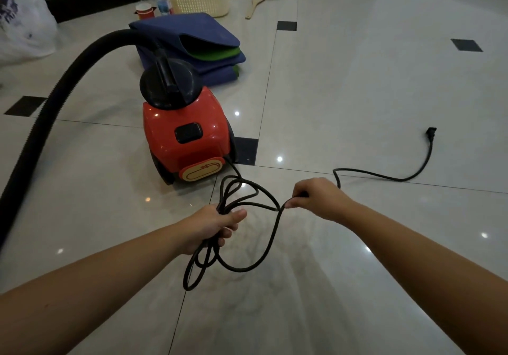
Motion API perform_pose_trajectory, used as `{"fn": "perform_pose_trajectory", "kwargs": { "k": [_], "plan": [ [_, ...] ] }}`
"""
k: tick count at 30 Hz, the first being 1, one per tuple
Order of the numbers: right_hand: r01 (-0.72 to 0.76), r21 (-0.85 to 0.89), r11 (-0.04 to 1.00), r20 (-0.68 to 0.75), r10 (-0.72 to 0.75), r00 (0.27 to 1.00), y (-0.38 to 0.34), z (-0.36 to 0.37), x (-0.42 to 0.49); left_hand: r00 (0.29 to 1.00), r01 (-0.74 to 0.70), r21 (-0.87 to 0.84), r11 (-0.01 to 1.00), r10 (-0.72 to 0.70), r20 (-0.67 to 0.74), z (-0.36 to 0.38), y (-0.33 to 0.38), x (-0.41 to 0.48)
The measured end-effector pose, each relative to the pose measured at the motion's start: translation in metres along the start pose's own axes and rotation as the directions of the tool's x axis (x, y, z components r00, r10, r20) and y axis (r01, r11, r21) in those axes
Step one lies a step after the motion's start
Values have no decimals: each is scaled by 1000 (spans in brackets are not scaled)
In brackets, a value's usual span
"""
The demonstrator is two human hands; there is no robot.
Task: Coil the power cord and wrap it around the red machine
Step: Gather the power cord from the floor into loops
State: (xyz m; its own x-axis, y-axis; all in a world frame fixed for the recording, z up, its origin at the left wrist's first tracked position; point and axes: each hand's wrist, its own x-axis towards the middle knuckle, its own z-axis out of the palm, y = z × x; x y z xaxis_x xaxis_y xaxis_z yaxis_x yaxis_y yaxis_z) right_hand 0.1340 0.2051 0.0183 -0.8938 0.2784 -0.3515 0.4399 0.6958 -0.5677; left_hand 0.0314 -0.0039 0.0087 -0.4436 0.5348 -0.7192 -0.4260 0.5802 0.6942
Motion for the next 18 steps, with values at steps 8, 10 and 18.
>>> {"fn": "perform_pose_trajectory", "kwargs": {
  "k": [8,10,18],
  "plan": [
    [-51,90,995,169,35,985,-14,9,-6,989,-33,-236,971,-3,-150,10,3,6],
    [-63,130,990,127,46,991,-16,15,-6,992,-18,-211,977,-9,-128,13,4,4],
    [-30,73,997,-61,35,998,-38,26,3,993,52,-285,957,-18,118,24,10,-3]
  ]
}}
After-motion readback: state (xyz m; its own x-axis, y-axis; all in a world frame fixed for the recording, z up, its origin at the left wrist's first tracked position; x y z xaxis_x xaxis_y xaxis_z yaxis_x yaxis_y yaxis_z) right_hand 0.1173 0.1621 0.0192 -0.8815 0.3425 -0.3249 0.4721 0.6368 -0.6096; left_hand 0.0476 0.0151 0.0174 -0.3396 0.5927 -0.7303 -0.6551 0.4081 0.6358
